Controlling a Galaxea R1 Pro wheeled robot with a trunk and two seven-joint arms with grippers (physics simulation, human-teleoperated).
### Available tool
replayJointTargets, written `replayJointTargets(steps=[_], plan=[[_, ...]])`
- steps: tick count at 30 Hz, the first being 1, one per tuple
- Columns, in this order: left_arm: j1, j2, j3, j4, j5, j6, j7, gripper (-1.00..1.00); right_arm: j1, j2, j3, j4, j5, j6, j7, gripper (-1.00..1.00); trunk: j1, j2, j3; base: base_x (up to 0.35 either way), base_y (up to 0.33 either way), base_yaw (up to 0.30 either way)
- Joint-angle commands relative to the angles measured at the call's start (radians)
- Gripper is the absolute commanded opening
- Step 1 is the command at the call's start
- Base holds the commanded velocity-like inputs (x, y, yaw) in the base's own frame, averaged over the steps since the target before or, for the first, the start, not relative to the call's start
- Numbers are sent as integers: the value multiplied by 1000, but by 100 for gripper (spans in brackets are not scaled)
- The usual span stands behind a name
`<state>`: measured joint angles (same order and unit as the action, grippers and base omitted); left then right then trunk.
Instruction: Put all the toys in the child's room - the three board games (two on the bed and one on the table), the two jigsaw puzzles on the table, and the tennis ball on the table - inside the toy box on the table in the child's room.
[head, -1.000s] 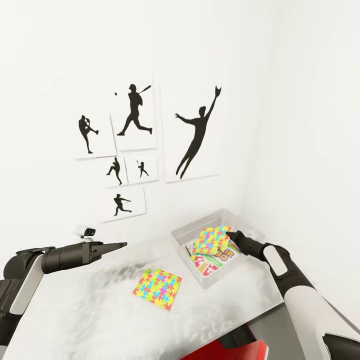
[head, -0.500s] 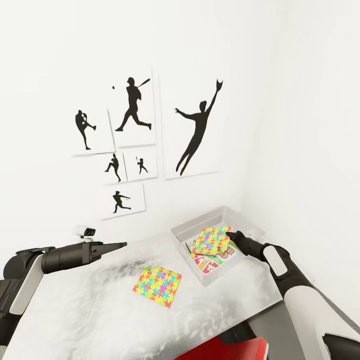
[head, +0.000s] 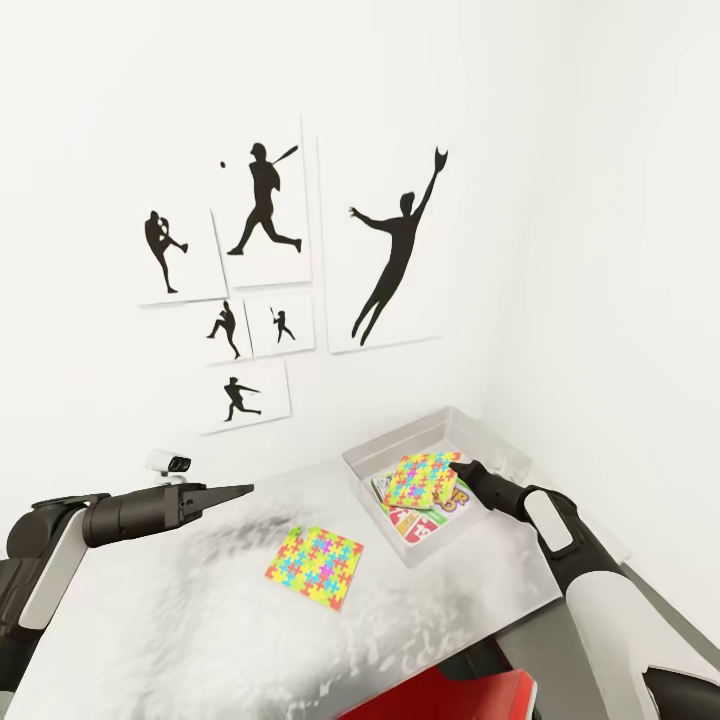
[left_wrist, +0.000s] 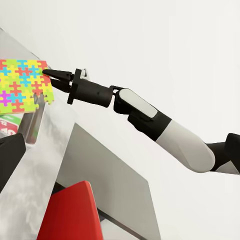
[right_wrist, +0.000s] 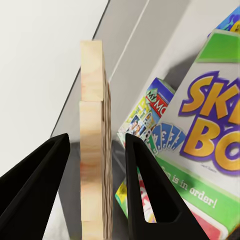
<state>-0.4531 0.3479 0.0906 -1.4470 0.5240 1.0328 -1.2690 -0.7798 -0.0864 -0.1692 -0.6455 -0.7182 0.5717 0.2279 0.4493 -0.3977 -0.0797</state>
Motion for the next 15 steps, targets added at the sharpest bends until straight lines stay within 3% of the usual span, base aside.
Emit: replayJointTargets(steps=[1, 6, 7, 15], plan=[[-1, 0, 0, 0, 2, 7, -1, 100, -1, 0, -4, 0, 0, 7, 3, -100, 1, -2, -3, 0, 0, 0], [-1, 0, 0, 0, 2, 7, -2, 100, -1, 1, -4, -2, 0, 7, 2, -100, 1, -2, -3, 0, 0, 0], [-1, 0, 0, 0, 2, 7, -2, 100, -1, 1, -4, -3, 0, 7, 2, 100, 1, -2, -3, 0, 0, 0], [-1, 0, 0, 0, 2, 7, -2, 100, -2, -1, -4, -4, 0, 8, 3, 100, 1, -2, -3, 0, 0, 0]])
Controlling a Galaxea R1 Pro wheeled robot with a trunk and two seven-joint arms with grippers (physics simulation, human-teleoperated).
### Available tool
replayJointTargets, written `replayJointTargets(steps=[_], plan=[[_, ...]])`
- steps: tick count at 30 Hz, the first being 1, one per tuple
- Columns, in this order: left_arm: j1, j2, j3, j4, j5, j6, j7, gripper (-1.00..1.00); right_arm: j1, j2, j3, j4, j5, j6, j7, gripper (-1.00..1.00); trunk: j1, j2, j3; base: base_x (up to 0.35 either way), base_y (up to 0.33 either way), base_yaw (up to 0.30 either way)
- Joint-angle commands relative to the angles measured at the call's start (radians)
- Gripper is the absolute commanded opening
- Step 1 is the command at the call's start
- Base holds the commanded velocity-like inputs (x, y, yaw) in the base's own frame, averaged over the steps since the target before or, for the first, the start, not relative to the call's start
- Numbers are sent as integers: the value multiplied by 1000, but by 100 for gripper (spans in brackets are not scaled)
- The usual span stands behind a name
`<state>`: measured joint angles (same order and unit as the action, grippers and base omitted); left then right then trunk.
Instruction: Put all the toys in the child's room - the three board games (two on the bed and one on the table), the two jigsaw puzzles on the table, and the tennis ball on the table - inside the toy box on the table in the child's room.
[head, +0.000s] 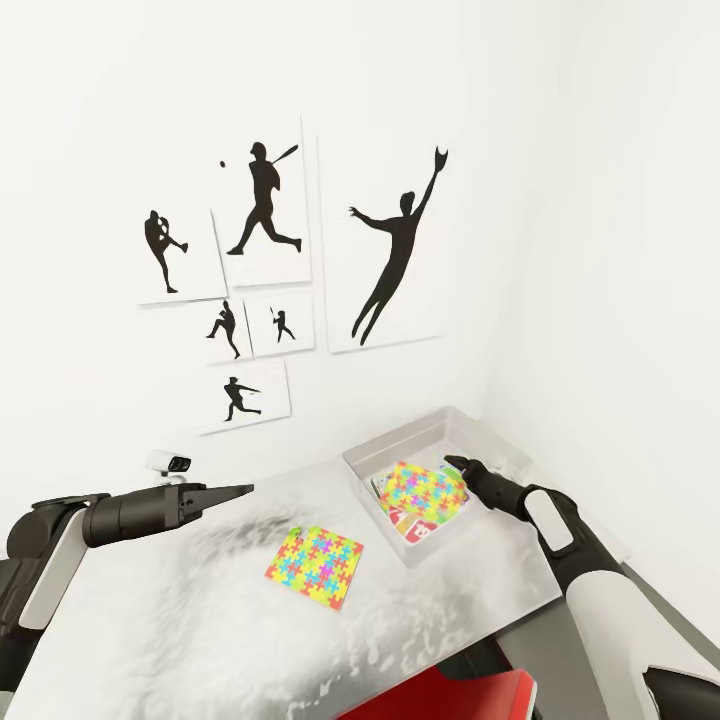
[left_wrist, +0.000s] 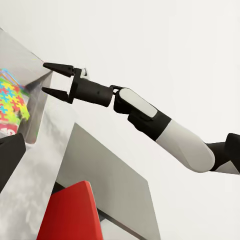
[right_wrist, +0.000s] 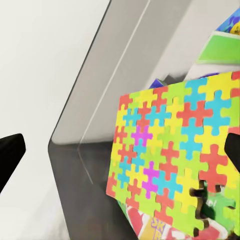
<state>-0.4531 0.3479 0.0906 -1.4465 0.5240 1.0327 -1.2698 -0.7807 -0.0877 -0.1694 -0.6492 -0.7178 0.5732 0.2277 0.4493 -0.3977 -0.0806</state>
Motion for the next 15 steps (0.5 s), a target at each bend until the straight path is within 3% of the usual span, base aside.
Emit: replayJointTargets(steps=[1, 15], plan=[[-1, 0, 0, 0, 2, 7, -1, 100, -1, 0, -4, 0, 0, 6, 3, 100, 1, -2, -2, 0, 0, 0], [-1, 2, 0, 0, 2, 7, -1, 100, 4, -6, -3, -8, -1, 7, 19, 100, 1, -2, -2, 0, 0, 0]])
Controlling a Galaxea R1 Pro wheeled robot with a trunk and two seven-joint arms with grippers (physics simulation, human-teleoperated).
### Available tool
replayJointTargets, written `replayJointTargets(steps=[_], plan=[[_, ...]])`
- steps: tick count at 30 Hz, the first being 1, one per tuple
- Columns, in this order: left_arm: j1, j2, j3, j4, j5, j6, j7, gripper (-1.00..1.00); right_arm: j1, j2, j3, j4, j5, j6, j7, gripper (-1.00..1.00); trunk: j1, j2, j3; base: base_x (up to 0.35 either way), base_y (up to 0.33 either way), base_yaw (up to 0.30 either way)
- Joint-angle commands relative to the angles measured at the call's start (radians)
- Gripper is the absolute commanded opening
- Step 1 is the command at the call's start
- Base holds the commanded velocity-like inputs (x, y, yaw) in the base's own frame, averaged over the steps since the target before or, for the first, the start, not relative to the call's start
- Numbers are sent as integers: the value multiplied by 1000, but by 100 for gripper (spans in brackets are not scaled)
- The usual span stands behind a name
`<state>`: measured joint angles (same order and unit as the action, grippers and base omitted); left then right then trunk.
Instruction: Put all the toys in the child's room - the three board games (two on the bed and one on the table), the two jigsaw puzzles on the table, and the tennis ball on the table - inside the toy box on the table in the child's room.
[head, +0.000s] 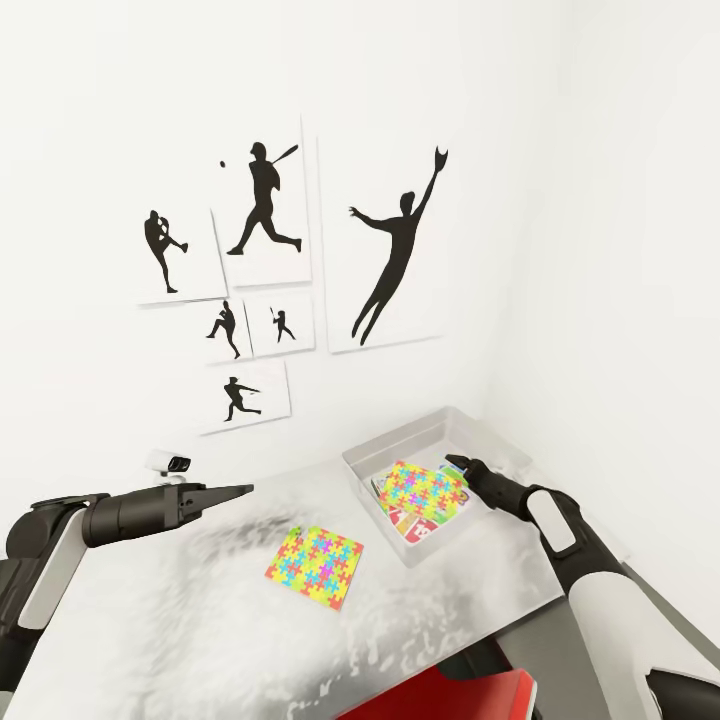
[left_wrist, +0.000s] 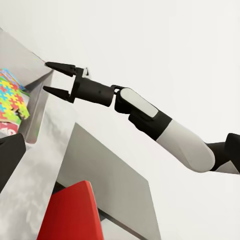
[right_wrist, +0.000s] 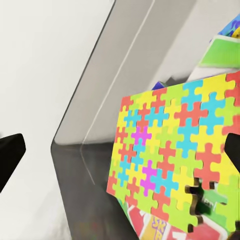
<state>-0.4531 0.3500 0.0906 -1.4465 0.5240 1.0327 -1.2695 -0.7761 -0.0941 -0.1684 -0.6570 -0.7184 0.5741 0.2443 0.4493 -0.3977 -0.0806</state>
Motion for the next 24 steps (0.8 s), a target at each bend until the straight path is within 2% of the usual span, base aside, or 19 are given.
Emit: replayJointTargets(steps=[1, 4, 7, 10, 15, 19, 21, 24], plan=[[-1, 0, 0, 0, 2, 7, -1, 100, 1, -1, -3, -5, -1, 7, 7, 100, 1, -2, -2, 0, 0, 0], [-1, 0, 0, 0, 2, 7, -2, 100, 11, -6, -3, -47, -1, 8, 53, 100, 1, -2, -2, 0, 0, 0], [-1, 0, 0, 0, 2, 7, -1, 100, 34, -8, -3, -98, -1, 7, 142, 100, 1, -2, -2, 0, 0, 0], [-1, 0, 0, 0, 2, 7, -2, 100, 84, -10, -4, -149, 0, 6, 234, 100, 1, -2, -2, 0, 0, 0], [-1, 0, 0, 0, 2, 7, -1, 100, 145, -14, -7, -174, 0, 6, 281, 100, 1, -2, -1, 0, 0, 0], [-1, 0, 0, 0, 2, 7, -2, 100, 240, -27, -13, -269, -1, 4, 399, 100, 1, -2, 5, 0, 0, 0], [-1, 0, 0, 0, 2, 7, -2, 100, 313, -34, -18, -343, -3, 2, 463, 100, 1, -2, 8, 0, 0, 0], [-1, -1, 0, 0, 3, 7, -2, 100, 387, -36, -43, -404, -5, -15, 504, 100, 1, -2, 12, 0, 0, 0]])
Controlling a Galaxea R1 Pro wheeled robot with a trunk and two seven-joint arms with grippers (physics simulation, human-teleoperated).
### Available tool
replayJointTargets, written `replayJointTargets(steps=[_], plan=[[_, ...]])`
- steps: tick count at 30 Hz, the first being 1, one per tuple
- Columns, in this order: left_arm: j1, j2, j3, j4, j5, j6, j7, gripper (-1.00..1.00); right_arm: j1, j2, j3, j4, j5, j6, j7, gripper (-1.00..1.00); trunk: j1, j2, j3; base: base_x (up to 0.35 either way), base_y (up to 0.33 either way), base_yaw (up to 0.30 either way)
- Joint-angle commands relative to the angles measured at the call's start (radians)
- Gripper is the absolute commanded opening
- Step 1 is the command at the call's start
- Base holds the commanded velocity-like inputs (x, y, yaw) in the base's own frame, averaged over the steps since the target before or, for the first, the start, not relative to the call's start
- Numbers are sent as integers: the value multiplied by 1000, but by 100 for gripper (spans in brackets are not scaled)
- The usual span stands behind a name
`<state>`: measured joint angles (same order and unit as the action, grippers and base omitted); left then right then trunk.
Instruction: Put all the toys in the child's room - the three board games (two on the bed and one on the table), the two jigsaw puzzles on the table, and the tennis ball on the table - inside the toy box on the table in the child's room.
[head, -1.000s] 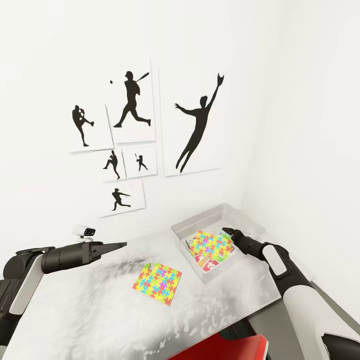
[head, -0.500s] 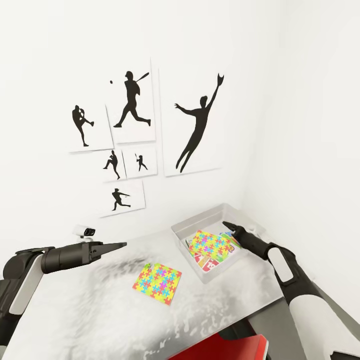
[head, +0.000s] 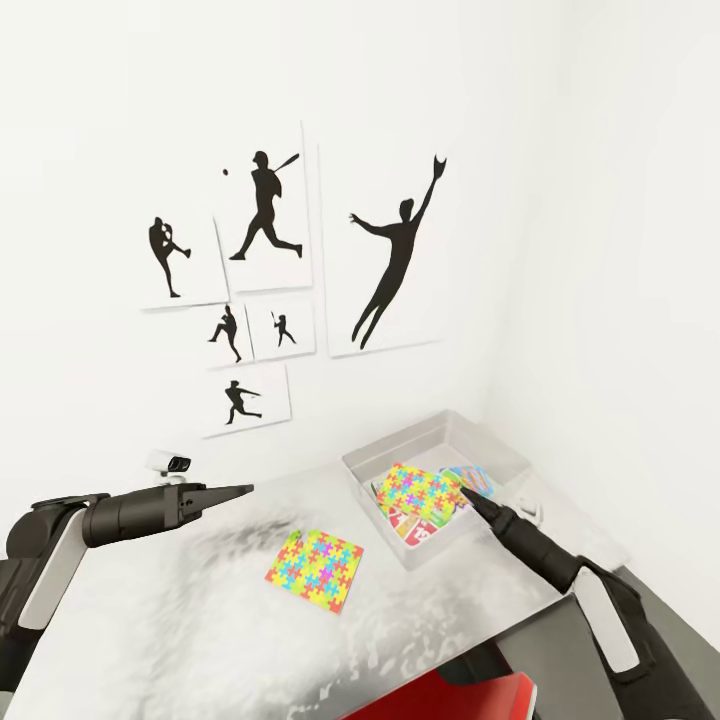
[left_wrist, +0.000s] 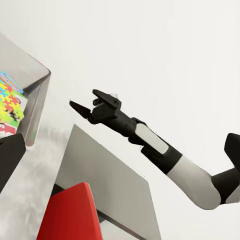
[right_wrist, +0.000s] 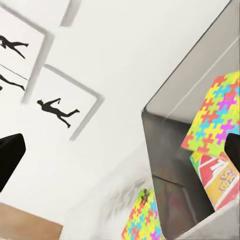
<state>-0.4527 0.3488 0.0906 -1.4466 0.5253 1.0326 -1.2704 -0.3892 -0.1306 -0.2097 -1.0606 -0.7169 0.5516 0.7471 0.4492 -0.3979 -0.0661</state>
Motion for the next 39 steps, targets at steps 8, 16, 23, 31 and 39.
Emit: replayJointTargets(steps=[8, 16, 23, 31, 39], plan=[[-1, -2, 0, 0, 1, 7, -1, 100, 69, -2, -26, -56, -12, -67, 36, 100, 1, -2, 11, 0, 0, 0], [0, -1, 0, 0, 2, 7, -1, 100, 74, -1, -26, -76, -7, -73, 58, 100, 1, -2, 23, 0, 0, 0], [0, 2, 2, 0, 2, 7, -1, 100, 74, 0, -28, -77, -9, -74, 57, 100, 1, -2, 25, 0, 0, 0], [0, -1, 4, 0, 2, 7, -1, 100, 73, -1, -28, -76, -9, -74, 45, 100, 1, -2, 25, 0, 0, 0], [0, -2, 4, 0, 1, 7, -1, 100, 73, -1, -28, -70, -12, -76, 47, 100, 1, -2, 25, 0, 0, 0]])
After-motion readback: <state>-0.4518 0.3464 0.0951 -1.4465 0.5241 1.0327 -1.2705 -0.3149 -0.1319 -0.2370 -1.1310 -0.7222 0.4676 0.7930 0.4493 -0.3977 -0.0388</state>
